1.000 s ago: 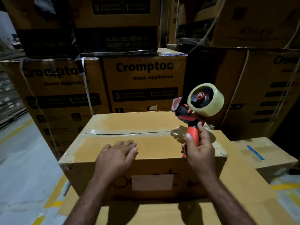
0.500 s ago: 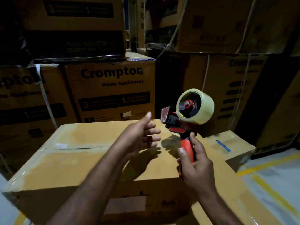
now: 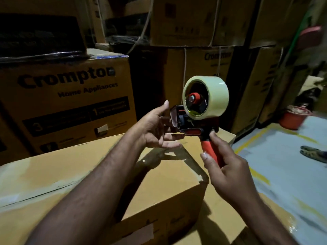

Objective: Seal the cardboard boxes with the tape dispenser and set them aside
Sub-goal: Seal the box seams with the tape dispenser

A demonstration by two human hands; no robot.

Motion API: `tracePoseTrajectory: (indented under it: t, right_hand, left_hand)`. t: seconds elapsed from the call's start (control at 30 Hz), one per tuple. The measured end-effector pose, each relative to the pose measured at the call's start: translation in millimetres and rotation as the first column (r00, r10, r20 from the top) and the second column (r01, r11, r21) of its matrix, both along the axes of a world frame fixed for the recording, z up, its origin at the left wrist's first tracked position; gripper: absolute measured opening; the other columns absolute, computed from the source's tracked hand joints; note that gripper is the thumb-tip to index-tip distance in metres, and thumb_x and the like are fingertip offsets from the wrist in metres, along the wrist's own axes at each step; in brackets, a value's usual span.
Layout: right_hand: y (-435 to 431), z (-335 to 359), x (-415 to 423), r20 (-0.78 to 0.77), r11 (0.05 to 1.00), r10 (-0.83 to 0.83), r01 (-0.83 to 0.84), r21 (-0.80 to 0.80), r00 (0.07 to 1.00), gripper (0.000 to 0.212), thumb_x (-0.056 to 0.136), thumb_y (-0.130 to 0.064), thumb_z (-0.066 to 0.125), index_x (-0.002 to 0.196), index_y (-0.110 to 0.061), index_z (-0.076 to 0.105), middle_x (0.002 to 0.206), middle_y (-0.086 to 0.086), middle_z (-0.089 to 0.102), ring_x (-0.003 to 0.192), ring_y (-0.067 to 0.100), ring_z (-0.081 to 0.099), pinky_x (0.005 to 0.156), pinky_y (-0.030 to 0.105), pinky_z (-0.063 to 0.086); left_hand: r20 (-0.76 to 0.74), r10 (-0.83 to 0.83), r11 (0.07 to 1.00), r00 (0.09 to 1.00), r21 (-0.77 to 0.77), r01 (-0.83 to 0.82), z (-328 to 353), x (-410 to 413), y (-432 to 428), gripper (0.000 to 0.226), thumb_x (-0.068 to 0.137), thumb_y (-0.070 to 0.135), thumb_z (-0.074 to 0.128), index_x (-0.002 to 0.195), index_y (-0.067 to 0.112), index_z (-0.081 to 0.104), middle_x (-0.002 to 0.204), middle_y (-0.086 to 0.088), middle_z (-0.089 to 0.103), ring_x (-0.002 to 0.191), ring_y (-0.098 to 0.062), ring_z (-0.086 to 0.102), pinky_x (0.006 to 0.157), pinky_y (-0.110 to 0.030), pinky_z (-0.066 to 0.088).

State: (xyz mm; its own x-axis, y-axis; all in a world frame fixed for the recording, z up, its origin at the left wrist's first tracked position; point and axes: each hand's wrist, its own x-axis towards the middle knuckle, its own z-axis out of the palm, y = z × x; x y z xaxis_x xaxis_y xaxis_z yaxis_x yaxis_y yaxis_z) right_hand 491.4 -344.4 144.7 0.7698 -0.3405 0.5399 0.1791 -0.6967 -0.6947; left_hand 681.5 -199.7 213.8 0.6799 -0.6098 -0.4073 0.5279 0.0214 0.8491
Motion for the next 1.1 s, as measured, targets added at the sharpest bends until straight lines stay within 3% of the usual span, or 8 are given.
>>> tracePoseTrajectory:
  t: [0.17,0.33,0.4,0.5,0.63,0.83,1.0,1.1]
  right_hand:
    - [12,0,2,0.065,0.996,-0.051,0.046,0.074,0.997,0.057,0.089,-0.049,0.058,0.143,-0.047,0.041,0.118,-0.026,0.054,0.097,-0.011,0.06,0.07,0.003,0.047]
    - [12,-2,13,0.044,0.994,-0.041,0.036,0.104,0.998,0.064,0.085,-0.058,0.059,0.144,-0.049,0.034,0.118,-0.058,0.04,0.112,-0.008,0.055,0.084,0.037,0.06]
    - [10,2,16,0.04,0.996,-0.04,0.037,0.08,0.998,0.062,0.086,-0.054,0.059,0.143,-0.052,0.034,0.118,-0.054,0.042,0.109,0.001,0.061,0.083,0.037,0.061]
    - [1,3,19,0.033,0.999,-0.042,0.041,0.035,0.999,0.058,0.091,-0.054,0.058,0.145,-0.054,0.034,0.127,-0.04,0.042,0.107,0.014,0.067,0.082,0.033,0.06]
    - [-9,3,24,-0.016,1.0,-0.028,0.028,0.002,0.999,0.063,0.087,-0.051,0.055,0.147,-0.049,0.036,0.131,-0.019,0.051,0.112,0.014,0.063,0.082,0.029,0.059]
    - [-13,6,42,-0.126,0.998,-0.034,0.026,-0.06,0.991,0.065,0.095,-0.038,0.062,0.141,-0.06,0.022,0.109,-0.016,0.052,0.09,0.0,0.057,0.068,0.011,0.047]
    - [-10,13,61,-0.227,0.995,-0.029,0.006,-0.101,0.973,0.065,0.098,-0.04,0.058,0.152,-0.049,0.022,0.126,-0.013,0.055,0.102,0.006,0.052,0.081,0.021,0.051]
    - [-8,17,65,-0.294,0.995,-0.048,0.019,-0.1,0.955,0.063,0.1,-0.039,0.055,0.154,-0.045,0.023,0.131,-0.004,0.059,0.102,0.006,0.048,0.085,0.025,0.05]
  left_hand:
    - [-0.079,-0.057,0.998,0.995,0.003,0.057,-10,5,-10,0.069,0.086,0.07,0.062,0.117,0.008,0.063,0.101,-0.013,0.073,0.093,-0.029,0.071,0.084,-0.048,0.059]
    - [-0.061,-0.024,1.0,0.998,0.008,0.025,-8,9,-19,0.022,0.095,0.028,0.064,0.092,0.006,0.061,0.07,-0.01,0.07,0.062,-0.018,0.07,0.064,-0.029,0.06]
    - [-0.013,-0.02,0.998,1.0,0.051,0.021,-8,12,-21,0.017,0.096,0.022,0.063,0.088,0.007,0.06,0.062,-0.006,0.067,0.058,-0.014,0.067,0.067,-0.026,0.057]
    - [0.147,-0.055,0.985,0.988,0.17,0.029,-4,25,-20,0.017,0.097,0.022,0.063,0.097,0.005,0.066,0.082,-0.007,0.064,0.064,-0.011,0.059,0.059,-0.023,0.055]
    - [0.327,-0.055,0.955,0.943,0.293,-0.046,3,49,-14,0.022,0.1,0.01,0.057,0.112,-0.004,0.069,0.09,-0.014,0.068,0.061,-0.014,0.062,0.057,-0.028,0.057]
    - [0.402,-0.059,0.928,0.914,0.36,-0.099,5,70,-11,0.015,0.098,0.01,0.061,0.097,-0.001,0.072,0.077,-0.009,0.065,0.061,-0.014,0.06,0.062,-0.031,0.056]
    - [0.684,-0.102,0.827,0.722,0.461,-0.32,-16,85,-25,0.019,0.097,0.015,0.067,0.08,0.008,0.074,0.077,-0.007,0.071,0.067,-0.017,0.065,0.065,-0.033,0.059]
    - [0.808,-0.167,0.691,0.566,0.505,-0.517,-25,98,-36,0.016,0.095,0.02,0.07,0.08,0.018,0.075,0.076,0.002,0.072,0.065,-0.01,0.065,0.052,-0.028,0.053]
